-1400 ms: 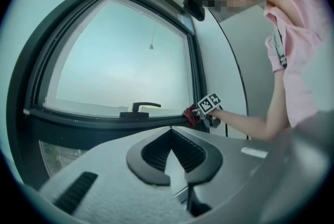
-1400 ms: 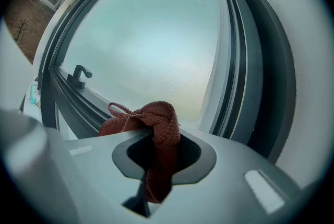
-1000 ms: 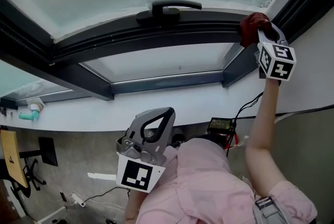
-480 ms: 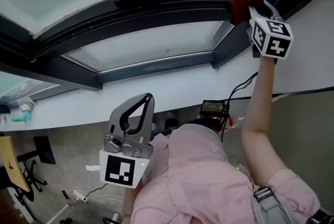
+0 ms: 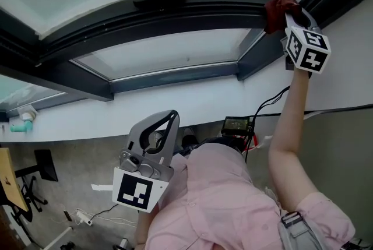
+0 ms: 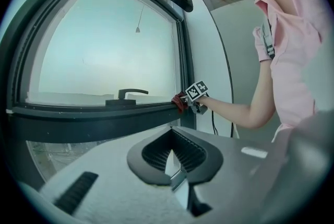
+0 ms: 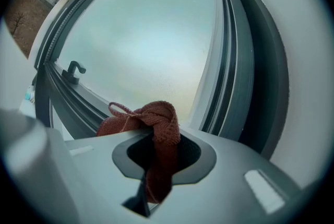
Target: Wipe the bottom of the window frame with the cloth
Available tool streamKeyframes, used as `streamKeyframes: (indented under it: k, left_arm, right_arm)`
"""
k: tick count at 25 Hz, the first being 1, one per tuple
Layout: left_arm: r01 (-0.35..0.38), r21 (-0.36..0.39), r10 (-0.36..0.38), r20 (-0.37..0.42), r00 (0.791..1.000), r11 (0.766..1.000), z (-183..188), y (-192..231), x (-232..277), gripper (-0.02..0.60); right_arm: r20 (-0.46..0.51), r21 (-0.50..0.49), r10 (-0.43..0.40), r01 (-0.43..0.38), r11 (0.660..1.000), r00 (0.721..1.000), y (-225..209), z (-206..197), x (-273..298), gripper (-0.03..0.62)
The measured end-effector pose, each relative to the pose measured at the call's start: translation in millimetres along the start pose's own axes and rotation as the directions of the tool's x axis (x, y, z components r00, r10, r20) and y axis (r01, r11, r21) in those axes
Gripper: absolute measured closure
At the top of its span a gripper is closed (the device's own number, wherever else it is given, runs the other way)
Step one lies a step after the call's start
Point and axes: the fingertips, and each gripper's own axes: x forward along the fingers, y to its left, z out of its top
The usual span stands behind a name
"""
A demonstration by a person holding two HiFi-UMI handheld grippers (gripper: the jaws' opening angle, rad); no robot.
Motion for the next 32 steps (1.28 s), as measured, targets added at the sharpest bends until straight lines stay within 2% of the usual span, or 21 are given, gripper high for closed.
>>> streamKeyframes:
  k: [3,5,8,11,13,15,19,24,28,32]
  left_arm:
    - [0.02,-0.003,-0.02,0.016,1.0,1.0,0.3,-3.5,0.8,0.581]
    - [0.036,-0.003,-0.036,0.021,0.999,0.999,0.7,-4.2,0.2,0.581]
    - [0.062,-0.021,-0.06,0.051,0.997,0.998,4.8,-2.0,-3.4,0.581]
    - [0.098,-0.034,-0.095,0.093,0.991,0.995,12.8,0.6,-9.9,0.581]
    - [0.115,-0.033,-0.111,0.107,0.988,0.993,16.7,4.5,-16.1,0.581]
    - [0.12,-0.037,-0.115,0.119,0.986,0.992,21.3,11.3,-25.0,0.581]
    - [0.115,-0.04,-0.108,0.144,0.984,0.993,29.8,31.2,-45.2,0.581]
    - [0.115,-0.043,-0.107,0.166,0.98,0.992,30.4,56.3,-65.6,0.581]
    - [0.14,-0.058,-0.127,0.182,0.975,0.988,29.3,71.0,-75.4,0.581]
    - [0.163,-0.066,-0.149,0.179,0.972,0.984,27.3,82.2,-83.7,0.581]
  right_arm:
    - [0.04,0.034,-0.019,0.018,0.999,0.999,-1.4,1.5,-5.5,0.525]
    - [0.083,0.068,-0.072,0.067,0.995,0.994,-1.9,8.0,-20.7,0.525]
    - [0.174,0.086,-0.161,0.148,0.985,0.971,12.5,27.3,-55.5,0.525]
    - [0.243,0.115,-0.201,0.177,0.977,0.949,41.7,43.6,-87.5,0.525]
    - [0.272,0.069,-0.191,0.179,0.981,0.943,67.2,55.5,-98.2,0.525]
    - [0.308,-0.021,-0.176,0.192,0.981,0.935,90.9,71.6,-103.8,0.525]
    - [0.36,-0.161,-0.15,0.22,0.962,0.921,134.6,103.5,-105.1,0.525]
    - [0.265,-0.279,-0.065,0.141,0.95,0.962,205.4,106.3,-79.3,0.525]
    - [0.225,-0.376,0.01,0.077,0.923,0.974,260.0,116.6,-61.6,0.523]
    - [0.125,-0.424,0.039,0.018,0.905,0.991,295.9,97.8,-43.5,0.523]
